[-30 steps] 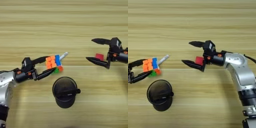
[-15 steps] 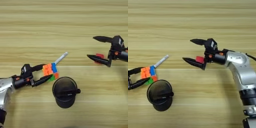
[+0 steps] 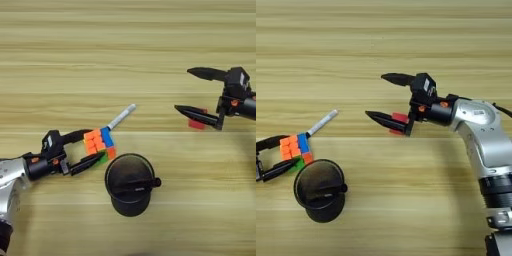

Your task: Move the objects on the table

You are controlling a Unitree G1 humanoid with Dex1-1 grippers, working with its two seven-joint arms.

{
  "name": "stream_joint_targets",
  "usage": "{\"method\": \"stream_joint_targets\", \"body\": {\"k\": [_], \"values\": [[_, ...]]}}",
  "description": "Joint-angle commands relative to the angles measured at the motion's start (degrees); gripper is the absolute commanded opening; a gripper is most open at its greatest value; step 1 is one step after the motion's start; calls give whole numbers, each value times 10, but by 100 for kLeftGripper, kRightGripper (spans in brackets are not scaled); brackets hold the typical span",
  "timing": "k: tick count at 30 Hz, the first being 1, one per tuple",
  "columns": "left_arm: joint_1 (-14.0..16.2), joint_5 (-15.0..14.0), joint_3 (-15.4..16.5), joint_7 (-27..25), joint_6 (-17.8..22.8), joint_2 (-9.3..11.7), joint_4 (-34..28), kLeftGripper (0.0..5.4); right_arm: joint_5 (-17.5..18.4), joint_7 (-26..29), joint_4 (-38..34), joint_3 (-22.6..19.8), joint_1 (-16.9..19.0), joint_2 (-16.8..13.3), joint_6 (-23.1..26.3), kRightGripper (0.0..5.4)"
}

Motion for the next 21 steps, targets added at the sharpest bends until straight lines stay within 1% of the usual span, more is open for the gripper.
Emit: {"method": "stream_joint_targets", "body": {"k": [1,12,21], "values": [[-5,7,0,6,-7,2,5,436,3,-1,-3,-4,-13,-3,-4,540],[-13,6,0,10,-10,2,3,537,-2,-6,7,2,-19,6,-5,540],[-18,4,0,12,-12,0,-1,537,-22,-39,44,17,-31,31,-2,540]]}}
